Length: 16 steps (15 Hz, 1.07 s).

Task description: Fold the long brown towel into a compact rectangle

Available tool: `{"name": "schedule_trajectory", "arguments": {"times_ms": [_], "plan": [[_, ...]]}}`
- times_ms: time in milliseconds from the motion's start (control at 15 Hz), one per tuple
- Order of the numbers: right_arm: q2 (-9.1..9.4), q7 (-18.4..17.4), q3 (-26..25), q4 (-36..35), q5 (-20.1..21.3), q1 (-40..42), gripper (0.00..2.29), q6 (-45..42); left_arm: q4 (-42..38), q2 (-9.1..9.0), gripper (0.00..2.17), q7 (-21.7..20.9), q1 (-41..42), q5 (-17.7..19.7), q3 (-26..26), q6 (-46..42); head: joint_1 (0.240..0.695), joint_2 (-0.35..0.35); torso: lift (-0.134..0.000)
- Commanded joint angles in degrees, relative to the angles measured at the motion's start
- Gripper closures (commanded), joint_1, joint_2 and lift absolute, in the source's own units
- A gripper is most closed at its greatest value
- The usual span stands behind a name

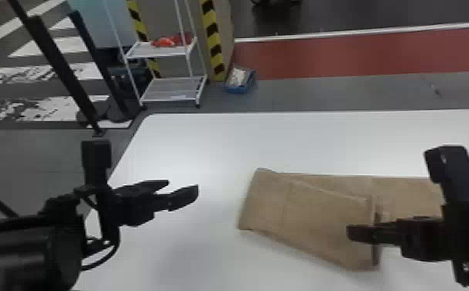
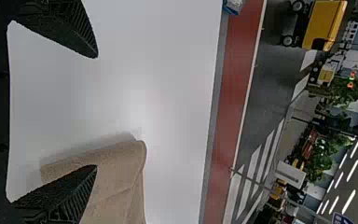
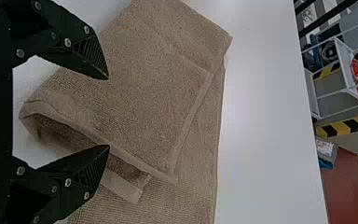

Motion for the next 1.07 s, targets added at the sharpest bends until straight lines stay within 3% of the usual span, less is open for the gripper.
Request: {"name": "schedule_trajectory", "arguments": {"times_ms": [0, 1000], "plan": [[0.05, 0.18, -1.19, -1.09, -0.22, 0.42, 0.43, 0.12, 0.04, 0.00, 0.04, 0.00, -0.03, 0.00, -0.19, 0.00, 0.695, 0.207, -0.120], [0.05, 0.88, -2.33, 0.14, 0.83, -0.20, 0.47, 0.12, 1.18, 0.00, 0.04, 0.08, -0.03, -0.09, -0.80, -0.70, 0.695, 0.177, -0.120]]}}
